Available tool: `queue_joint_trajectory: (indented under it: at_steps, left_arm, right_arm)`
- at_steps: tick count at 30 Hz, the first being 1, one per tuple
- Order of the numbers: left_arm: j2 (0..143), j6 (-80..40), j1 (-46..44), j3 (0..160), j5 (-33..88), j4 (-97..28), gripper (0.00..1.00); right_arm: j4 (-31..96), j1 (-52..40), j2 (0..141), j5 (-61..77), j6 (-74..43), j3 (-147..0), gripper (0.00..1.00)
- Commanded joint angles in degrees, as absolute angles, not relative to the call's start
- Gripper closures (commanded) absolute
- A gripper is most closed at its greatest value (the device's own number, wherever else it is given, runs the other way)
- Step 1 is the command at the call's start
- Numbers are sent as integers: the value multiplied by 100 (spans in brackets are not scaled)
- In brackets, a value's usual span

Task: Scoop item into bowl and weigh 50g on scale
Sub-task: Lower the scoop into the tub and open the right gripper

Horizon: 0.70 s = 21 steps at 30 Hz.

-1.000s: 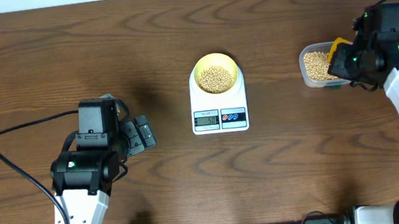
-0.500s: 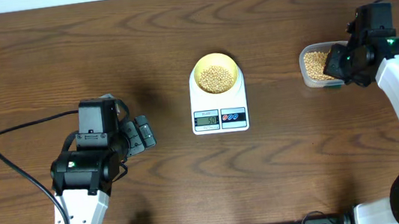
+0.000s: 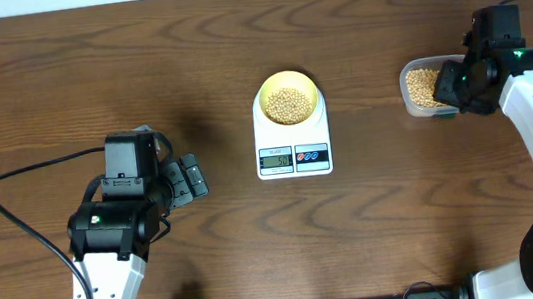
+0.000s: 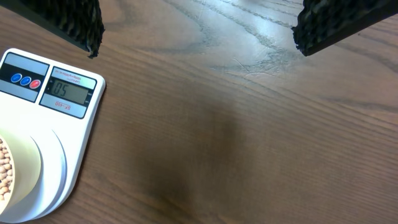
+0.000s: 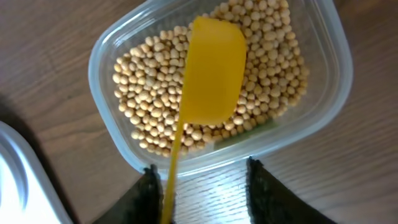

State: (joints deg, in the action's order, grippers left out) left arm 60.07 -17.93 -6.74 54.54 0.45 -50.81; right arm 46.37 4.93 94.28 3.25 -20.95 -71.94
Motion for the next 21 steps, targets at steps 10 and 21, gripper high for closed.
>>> queue_joint_trajectory:
  at_steps: [10, 21]
  left_arm:
    - [6023, -1741, -639, 5448, -51, -5096, 0]
    - [6023, -1741, -639, 5448, -51, -5096, 0]
  right_arm:
    - [4587, 528, 9483, 80, -2283, -7286, 1]
    - [4604, 530, 9472, -152, -2375, -7308, 1]
